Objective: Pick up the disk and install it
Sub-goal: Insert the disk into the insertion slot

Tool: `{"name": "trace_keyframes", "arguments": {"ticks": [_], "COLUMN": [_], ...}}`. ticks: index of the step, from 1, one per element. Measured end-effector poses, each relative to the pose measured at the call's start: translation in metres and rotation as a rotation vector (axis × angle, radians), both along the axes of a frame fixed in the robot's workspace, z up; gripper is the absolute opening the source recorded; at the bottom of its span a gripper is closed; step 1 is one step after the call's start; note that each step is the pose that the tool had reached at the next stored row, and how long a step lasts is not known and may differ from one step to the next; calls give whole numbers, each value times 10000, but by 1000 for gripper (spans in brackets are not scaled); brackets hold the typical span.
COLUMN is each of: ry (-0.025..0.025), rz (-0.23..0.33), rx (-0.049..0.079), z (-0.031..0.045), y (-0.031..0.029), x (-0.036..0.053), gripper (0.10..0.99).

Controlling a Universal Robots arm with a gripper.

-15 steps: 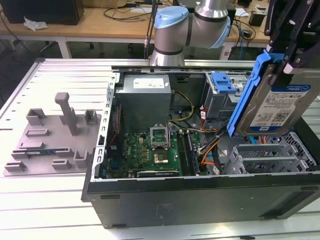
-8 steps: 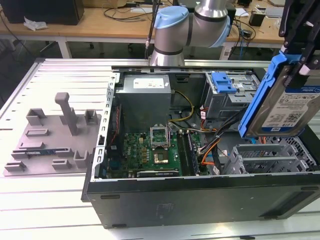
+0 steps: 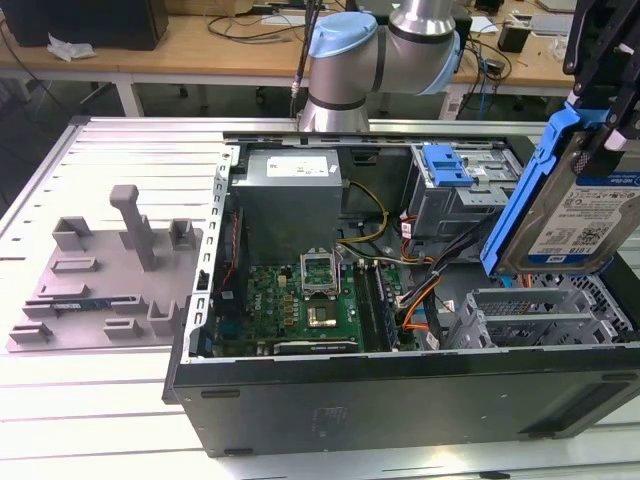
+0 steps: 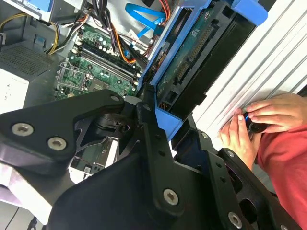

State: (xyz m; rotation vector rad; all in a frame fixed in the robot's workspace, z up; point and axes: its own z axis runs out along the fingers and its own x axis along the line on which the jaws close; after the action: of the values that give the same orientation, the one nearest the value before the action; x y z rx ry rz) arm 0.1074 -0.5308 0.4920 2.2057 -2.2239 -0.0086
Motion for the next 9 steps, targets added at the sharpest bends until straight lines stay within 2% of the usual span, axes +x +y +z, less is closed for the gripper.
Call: {"name": "trace_keyframes", "arguments": {"ticks": [9], "ry": [0], "rz": [0], "rx": [1], "z": [-33], "y": [-1], "x": [23], "gripper": [369]}}
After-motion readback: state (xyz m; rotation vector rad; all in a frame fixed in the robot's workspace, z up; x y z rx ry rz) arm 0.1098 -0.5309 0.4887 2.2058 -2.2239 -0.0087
